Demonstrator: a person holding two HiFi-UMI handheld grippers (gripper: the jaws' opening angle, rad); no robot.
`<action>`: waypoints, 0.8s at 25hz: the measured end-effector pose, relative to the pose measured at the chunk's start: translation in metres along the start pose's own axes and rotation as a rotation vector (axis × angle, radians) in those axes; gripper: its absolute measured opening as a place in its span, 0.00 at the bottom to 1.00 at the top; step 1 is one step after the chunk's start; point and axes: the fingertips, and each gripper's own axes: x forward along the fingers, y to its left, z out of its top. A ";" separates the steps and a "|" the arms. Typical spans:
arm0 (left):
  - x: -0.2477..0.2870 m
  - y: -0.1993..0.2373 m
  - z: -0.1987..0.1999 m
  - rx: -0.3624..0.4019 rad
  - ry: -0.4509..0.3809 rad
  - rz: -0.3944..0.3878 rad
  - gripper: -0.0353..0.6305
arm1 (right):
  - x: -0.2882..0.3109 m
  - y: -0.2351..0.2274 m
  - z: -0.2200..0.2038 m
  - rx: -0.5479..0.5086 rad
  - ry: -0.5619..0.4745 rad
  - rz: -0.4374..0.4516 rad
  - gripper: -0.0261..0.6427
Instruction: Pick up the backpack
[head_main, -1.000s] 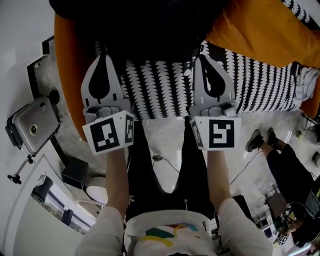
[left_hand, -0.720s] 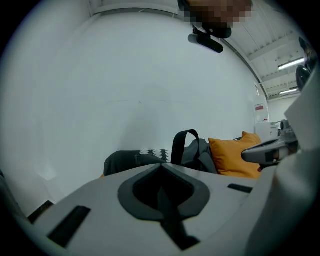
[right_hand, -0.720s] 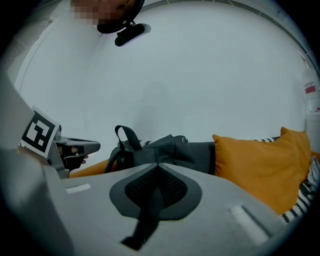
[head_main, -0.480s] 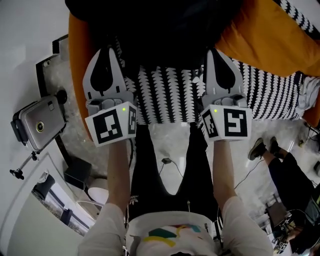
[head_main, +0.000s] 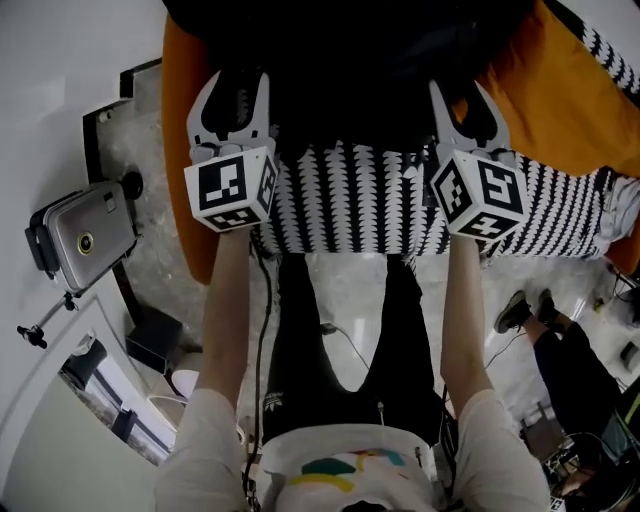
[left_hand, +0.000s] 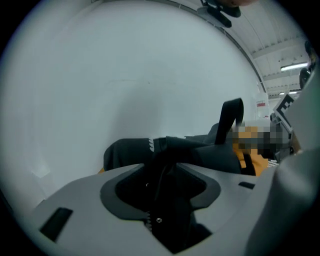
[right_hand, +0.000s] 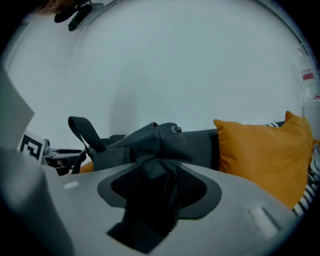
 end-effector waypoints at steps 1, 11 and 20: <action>0.006 -0.001 -0.005 0.011 0.014 -0.004 0.35 | 0.003 -0.005 -0.004 -0.009 0.010 -0.011 0.35; 0.045 -0.011 -0.057 -0.059 0.193 -0.108 0.35 | 0.021 -0.033 -0.053 -0.009 0.168 -0.046 0.35; 0.058 -0.021 -0.081 -0.137 0.274 -0.117 0.41 | 0.022 -0.040 -0.063 0.034 0.212 -0.035 0.36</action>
